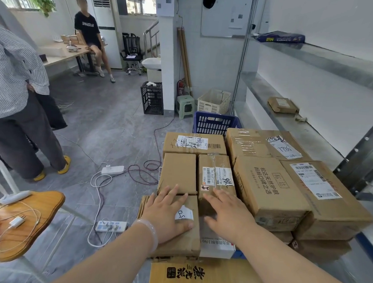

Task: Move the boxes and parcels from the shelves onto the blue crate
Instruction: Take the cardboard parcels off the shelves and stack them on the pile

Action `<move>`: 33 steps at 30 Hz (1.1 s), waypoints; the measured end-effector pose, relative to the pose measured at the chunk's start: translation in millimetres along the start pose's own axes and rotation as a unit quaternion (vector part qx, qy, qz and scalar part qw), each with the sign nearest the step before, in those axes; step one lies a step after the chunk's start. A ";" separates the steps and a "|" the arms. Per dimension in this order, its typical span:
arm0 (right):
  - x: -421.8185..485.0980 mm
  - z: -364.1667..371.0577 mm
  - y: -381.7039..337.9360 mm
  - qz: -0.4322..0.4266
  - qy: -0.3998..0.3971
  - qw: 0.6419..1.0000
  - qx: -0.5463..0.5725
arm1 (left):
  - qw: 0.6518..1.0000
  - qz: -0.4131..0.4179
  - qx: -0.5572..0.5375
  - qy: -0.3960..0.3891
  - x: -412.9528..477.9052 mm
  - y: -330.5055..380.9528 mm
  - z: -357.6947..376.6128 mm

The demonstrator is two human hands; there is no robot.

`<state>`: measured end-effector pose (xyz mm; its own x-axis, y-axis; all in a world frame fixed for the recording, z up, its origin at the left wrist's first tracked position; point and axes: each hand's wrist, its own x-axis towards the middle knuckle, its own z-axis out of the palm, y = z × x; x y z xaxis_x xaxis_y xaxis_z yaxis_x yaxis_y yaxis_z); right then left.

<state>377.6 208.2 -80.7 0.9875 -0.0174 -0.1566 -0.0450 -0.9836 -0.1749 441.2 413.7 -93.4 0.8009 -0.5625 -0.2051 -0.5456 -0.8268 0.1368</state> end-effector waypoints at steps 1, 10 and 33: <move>-0.7 -0.2 0.0 -0.001 0.000 1.000 0.001 | 1.000 0.003 0.005 -0.001 -1.6 0.4 0.3; -6.0 -1.5 -2.1 -0.030 -0.009 0.999 -0.006 | 1.000 0.004 0.020 -0.018 -7.1 7.0 3.3; -38.4 17.1 -31.1 -0.013 -0.026 0.995 0.097 | 0.994 -0.101 -0.045 0.011 -58.6 -34.5 14.6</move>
<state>338.5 242.5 -85.9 0.9798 0.0209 -0.1990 -0.0537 -0.9306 -0.3621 409.5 475.2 -100.2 0.8980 -0.3835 -0.2160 -0.3491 -0.9194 0.1810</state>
